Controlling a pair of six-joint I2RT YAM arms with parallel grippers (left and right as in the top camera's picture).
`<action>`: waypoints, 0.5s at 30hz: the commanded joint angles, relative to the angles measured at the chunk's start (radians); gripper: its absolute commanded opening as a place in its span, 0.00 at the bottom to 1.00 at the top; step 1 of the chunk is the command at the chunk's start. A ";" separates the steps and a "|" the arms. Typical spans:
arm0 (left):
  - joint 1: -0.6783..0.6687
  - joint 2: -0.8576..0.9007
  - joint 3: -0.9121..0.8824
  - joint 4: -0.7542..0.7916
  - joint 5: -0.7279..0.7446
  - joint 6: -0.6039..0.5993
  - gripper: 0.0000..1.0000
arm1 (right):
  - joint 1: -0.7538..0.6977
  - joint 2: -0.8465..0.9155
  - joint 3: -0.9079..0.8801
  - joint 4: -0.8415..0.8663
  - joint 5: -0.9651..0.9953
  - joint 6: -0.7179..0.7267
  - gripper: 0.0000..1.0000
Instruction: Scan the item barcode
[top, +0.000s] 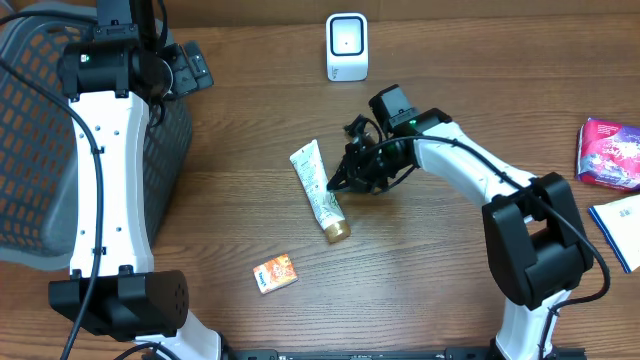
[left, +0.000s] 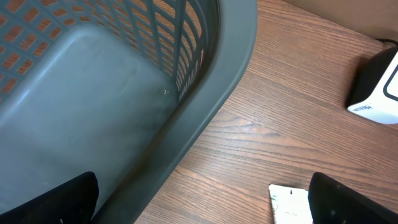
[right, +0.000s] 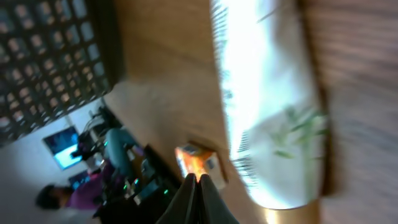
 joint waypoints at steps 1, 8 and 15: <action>-0.001 0.011 -0.001 -0.003 0.005 0.001 1.00 | 0.024 -0.016 0.011 0.018 -0.072 -0.010 0.04; -0.001 0.011 -0.001 -0.003 0.005 0.001 1.00 | 0.075 0.021 0.010 0.074 -0.010 -0.091 0.04; -0.001 0.011 -0.001 -0.003 0.005 0.001 1.00 | 0.114 0.074 0.010 0.091 0.038 -0.202 0.04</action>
